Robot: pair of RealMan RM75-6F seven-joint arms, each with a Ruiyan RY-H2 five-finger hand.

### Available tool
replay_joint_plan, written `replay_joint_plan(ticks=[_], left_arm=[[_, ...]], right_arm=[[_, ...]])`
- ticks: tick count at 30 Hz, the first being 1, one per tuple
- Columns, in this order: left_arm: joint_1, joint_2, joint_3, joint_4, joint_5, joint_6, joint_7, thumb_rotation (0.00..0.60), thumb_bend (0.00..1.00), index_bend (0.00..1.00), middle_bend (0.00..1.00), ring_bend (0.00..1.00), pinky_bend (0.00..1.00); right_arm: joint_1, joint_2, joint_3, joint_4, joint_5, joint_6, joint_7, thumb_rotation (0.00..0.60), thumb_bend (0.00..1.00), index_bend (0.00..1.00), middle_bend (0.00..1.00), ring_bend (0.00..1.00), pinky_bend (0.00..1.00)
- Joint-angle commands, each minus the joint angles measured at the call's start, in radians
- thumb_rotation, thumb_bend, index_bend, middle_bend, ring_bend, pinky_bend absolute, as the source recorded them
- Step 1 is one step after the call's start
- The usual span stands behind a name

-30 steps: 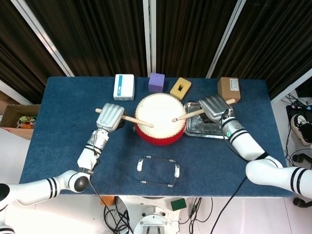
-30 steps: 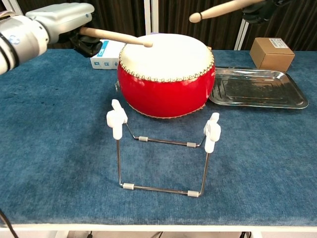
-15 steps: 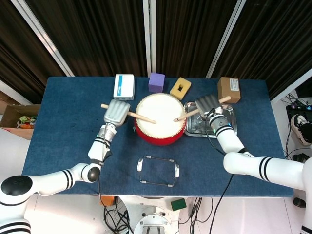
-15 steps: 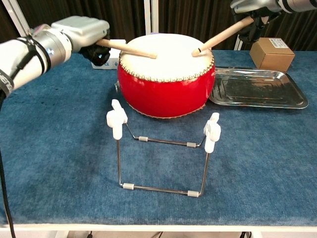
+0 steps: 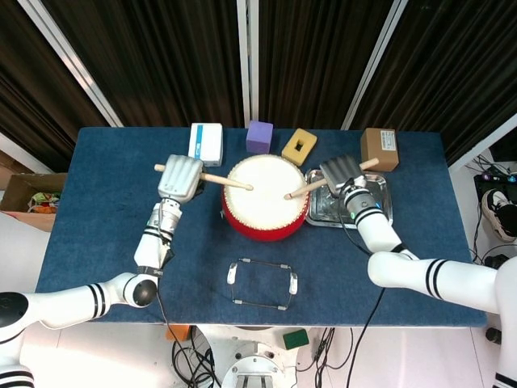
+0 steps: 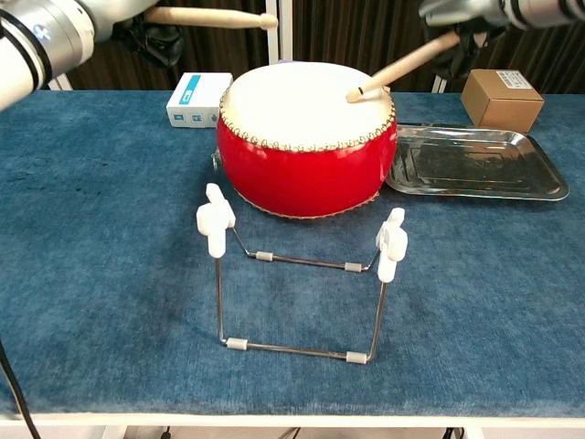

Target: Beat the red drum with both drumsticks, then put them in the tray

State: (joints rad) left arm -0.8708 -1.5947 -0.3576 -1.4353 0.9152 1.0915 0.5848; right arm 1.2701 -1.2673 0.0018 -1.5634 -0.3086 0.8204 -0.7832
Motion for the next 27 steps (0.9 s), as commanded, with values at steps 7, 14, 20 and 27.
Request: replay_joint_plan(ticks=[7, 14, 20, 27], left_arm=[[-0.076, -0.161, 0.080, 0.248, -0.092, -0.096, 0.139, 0.600, 0.56, 1.00, 1.00, 1.00, 1.00], [-0.050, -0.087, 0.030, 0.138, -0.064, 0.020, 0.118, 0.600, 0.56, 1.00, 1.00, 1.00, 1.00], [-0.026, -0.012, 0.020, 0.002, -0.049, 0.048, 0.100, 0.600, 0.56, 1.00, 1.00, 1.00, 1.00], [-0.070, -0.114, 0.079, 0.131, -0.092, -0.031, 0.155, 0.600, 0.56, 1.00, 1.00, 1.00, 1.00]], right_arm=[[-0.051, 0.108, 0.100, -0.119, -0.100, 0.054, 0.154, 0.600, 0.78, 1.00, 1.00, 1.00, 0.96], [-0.070, 0.081, 0.087, -0.076, -0.132, 0.002, 0.184, 0.600, 0.78, 1.00, 1.00, 1.00, 0.96], [-0.021, -0.043, 0.005, 0.057, -0.030, -0.025, 0.063, 0.600, 0.78, 1.00, 1.00, 1.00, 0.96], [-0.041, 0.031, 0.078, -0.038, -0.084, 0.036, 0.137, 0.600, 0.78, 1.00, 1.00, 1.00, 0.96]])
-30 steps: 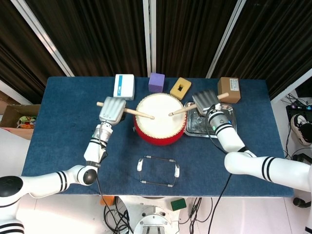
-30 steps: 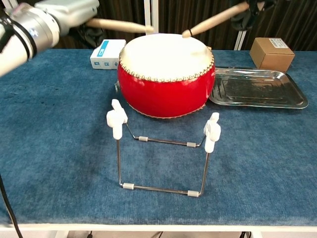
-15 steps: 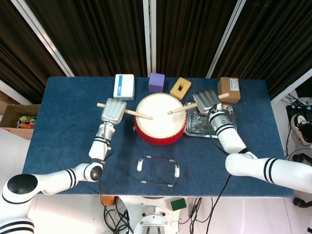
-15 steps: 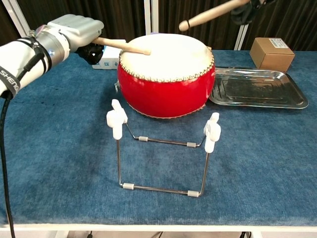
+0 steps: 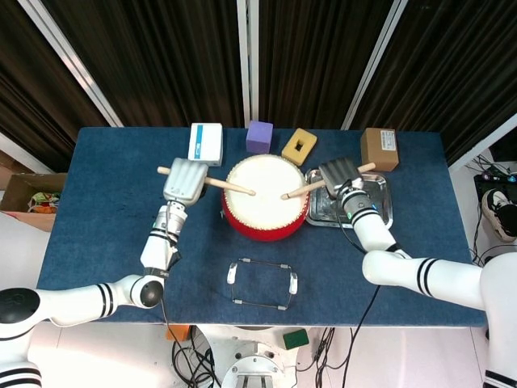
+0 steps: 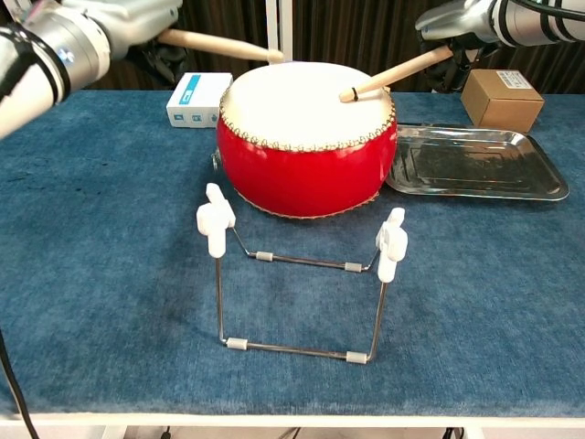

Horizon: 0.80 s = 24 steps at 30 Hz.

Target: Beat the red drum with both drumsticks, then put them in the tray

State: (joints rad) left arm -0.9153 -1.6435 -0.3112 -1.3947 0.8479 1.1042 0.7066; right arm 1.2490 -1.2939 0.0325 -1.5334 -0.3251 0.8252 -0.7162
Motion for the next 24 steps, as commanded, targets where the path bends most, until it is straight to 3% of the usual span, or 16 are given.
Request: replay_joint_plan(ticks=[1, 6, 12, 16, 18, 24], left_arm=[[-0.035, -0.086, 0.044, 0.126, -0.034, -0.059, 0.052, 0.600, 0.56, 1.00, 1.00, 1.00, 1.00], [-0.043, -0.093, 0.041, 0.162, -0.042, -0.038, 0.084, 0.600, 0.56, 1.00, 1.00, 1.00, 1.00], [-0.004, 0.016, -0.007, 0.014, -0.003, 0.054, 0.039, 0.600, 0.56, 1.00, 1.00, 1.00, 1.00], [0.005, 0.038, -0.002, -0.032, -0.005, 0.055, 0.037, 0.600, 0.56, 1.00, 1.00, 1.00, 1.00], [0.000, 0.020, 0.012, -0.014, -0.016, 0.036, 0.044, 0.600, 0.56, 1.00, 1.00, 1.00, 1.00], [-0.036, -0.091, 0.055, 0.135, -0.066, -0.051, 0.078, 0.600, 0.56, 1.00, 1.00, 1.00, 1.00]], right_arm=[[-0.034, 0.085, 0.067, -0.098, -0.095, 0.037, 0.104, 0.600, 0.78, 1.00, 1.00, 1.00, 0.96], [-0.074, 0.139, 0.099, -0.141, -0.165, 0.030, 0.181, 0.600, 0.78, 1.00, 1.00, 1.00, 0.96], [-0.050, 0.048, 0.028, -0.038, -0.116, -0.028, 0.102, 0.600, 0.78, 1.00, 1.00, 1.00, 0.96], [-0.015, -0.017, -0.014, 0.024, -0.046, -0.023, 0.017, 0.600, 0.78, 1.00, 1.00, 1.00, 0.96], [-0.014, -0.013, -0.002, 0.014, -0.041, -0.010, 0.022, 0.600, 0.78, 1.00, 1.00, 1.00, 0.96], [-0.060, 0.113, 0.083, -0.118, -0.121, 0.042, 0.138, 0.600, 0.78, 1.00, 1.00, 1.00, 0.96]])
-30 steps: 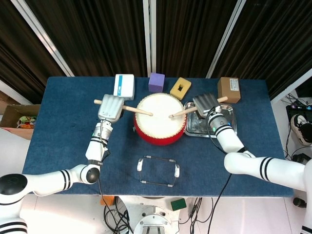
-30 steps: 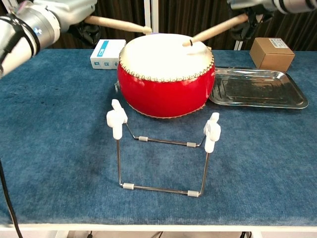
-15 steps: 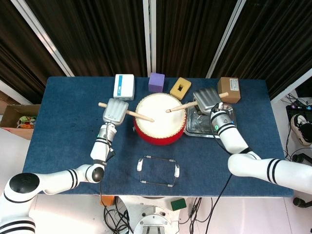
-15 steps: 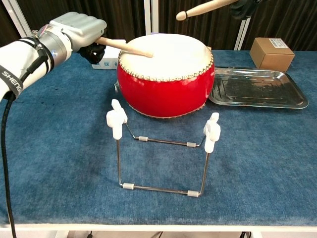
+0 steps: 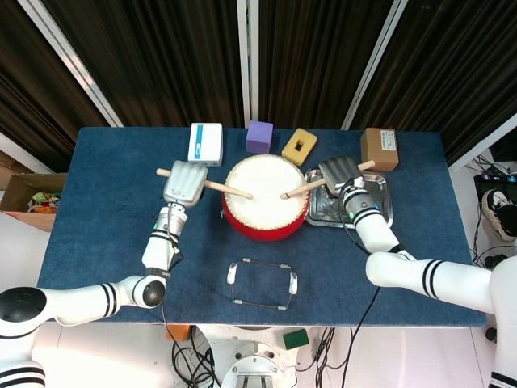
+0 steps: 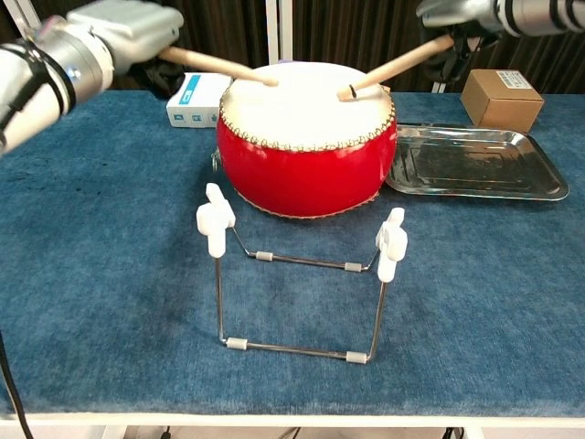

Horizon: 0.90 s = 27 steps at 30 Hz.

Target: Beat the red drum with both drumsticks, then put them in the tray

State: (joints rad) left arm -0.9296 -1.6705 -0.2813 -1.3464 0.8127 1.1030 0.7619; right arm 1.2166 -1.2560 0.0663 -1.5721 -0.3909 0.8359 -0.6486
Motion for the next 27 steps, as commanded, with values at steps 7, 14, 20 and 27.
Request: replay_joint_plan(ticks=[7, 14, 20, 27], left_arm=[[-0.002, -0.007, -0.014, 0.025, 0.016, 0.037, -0.012, 0.600, 0.57, 1.00, 1.00, 1.00, 1.00], [0.022, 0.072, -0.021, -0.101, 0.046, 0.075, -0.014, 0.600, 0.57, 1.00, 1.00, 1.00, 1.00], [-0.002, -0.008, 0.012, -0.004, -0.005, 0.004, 0.008, 0.600, 0.57, 1.00, 1.00, 1.00, 1.00], [-0.019, -0.042, 0.015, 0.069, -0.040, -0.008, 0.051, 0.600, 0.57, 1.00, 1.00, 1.00, 1.00]], right_arm=[[-0.044, 0.061, 0.041, -0.054, -0.087, -0.008, 0.093, 0.600, 0.78, 1.00, 1.00, 1.00, 0.96], [0.000, -0.084, -0.026, 0.096, 0.003, -0.052, -0.005, 0.600, 0.78, 1.00, 1.00, 1.00, 0.96], [-0.027, 0.002, 0.035, -0.009, -0.074, 0.006, 0.062, 0.600, 0.78, 1.00, 1.00, 1.00, 0.96], [-0.058, 0.069, 0.074, -0.075, -0.134, 0.008, 0.129, 0.600, 0.78, 1.00, 1.00, 1.00, 0.96]])
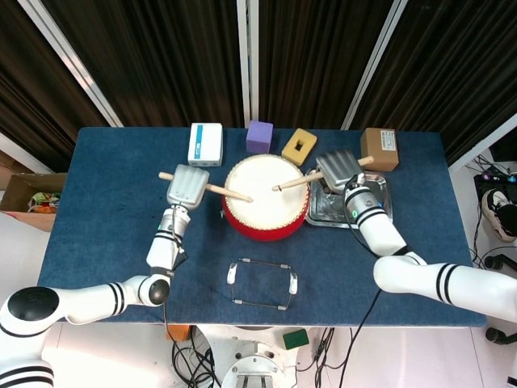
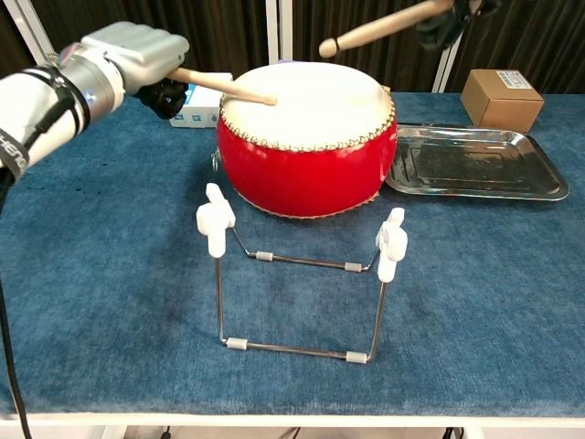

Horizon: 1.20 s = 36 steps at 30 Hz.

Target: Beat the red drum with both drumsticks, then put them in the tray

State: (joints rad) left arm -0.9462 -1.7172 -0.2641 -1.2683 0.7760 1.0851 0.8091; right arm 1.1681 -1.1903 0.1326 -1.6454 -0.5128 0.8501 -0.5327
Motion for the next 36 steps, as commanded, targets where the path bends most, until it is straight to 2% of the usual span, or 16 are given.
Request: replay_joint_plan(ticks=[1, 6, 10, 14, 19, 23, 29, 36], left_arm=[[0.003, 0.022, -0.008, -0.032, 0.009, 0.030, -0.001, 0.600, 0.56, 1.00, 1.00, 1.00, 1.00], [0.033, 0.107, -0.037, -0.155, 0.057, 0.104, -0.034, 0.600, 0.57, 1.00, 1.00, 1.00, 1.00], [0.039, 0.140, -0.045, -0.212, 0.060, 0.105, -0.042, 0.600, 0.57, 1.00, 1.00, 1.00, 1.00], [0.034, 0.122, -0.038, -0.195, 0.045, 0.087, -0.045, 0.600, 0.57, 1.00, 1.00, 1.00, 1.00], [0.042, 0.111, -0.037, -0.175, 0.048, 0.084, -0.082, 0.600, 0.57, 1.00, 1.00, 1.00, 1.00], [0.072, 0.138, -0.036, -0.210, 0.071, 0.108, -0.130, 0.600, 0.57, 1.00, 1.00, 1.00, 1.00], [0.134, 0.198, -0.028, -0.287, 0.114, 0.151, -0.210, 0.600, 0.57, 1.00, 1.00, 1.00, 1.00], [0.179, 0.239, -0.020, -0.328, 0.146, 0.182, -0.253, 0.600, 0.56, 1.00, 1.00, 1.00, 1.00]], right_arm=[[-0.006, -0.011, 0.000, 0.016, -0.007, -0.020, 0.007, 0.600, 0.78, 1.00, 1.00, 1.00, 0.96], [0.023, -0.110, -0.052, 0.126, 0.047, -0.070, -0.053, 0.600, 0.78, 1.00, 1.00, 1.00, 0.96], [0.049, -0.166, -0.084, 0.184, 0.100, -0.075, -0.111, 0.600, 0.78, 1.00, 1.00, 1.00, 0.96], [0.024, -0.119, -0.043, 0.127, 0.060, -0.042, -0.052, 0.600, 0.78, 1.00, 1.00, 1.00, 0.96], [-0.062, 0.017, 0.012, 0.006, -0.051, -0.003, 0.088, 0.600, 0.78, 1.00, 1.00, 1.00, 0.96], [-0.137, 0.086, 0.009, -0.016, -0.126, 0.002, 0.172, 0.600, 0.78, 1.00, 1.00, 1.00, 0.96], [-0.224, 0.081, -0.050, 0.073, -0.197, -0.052, 0.242, 0.600, 0.78, 1.00, 1.00, 1.00, 0.96], [-0.255, -0.014, -0.089, 0.232, -0.215, -0.135, 0.261, 0.600, 0.78, 1.00, 1.00, 1.00, 0.95]])
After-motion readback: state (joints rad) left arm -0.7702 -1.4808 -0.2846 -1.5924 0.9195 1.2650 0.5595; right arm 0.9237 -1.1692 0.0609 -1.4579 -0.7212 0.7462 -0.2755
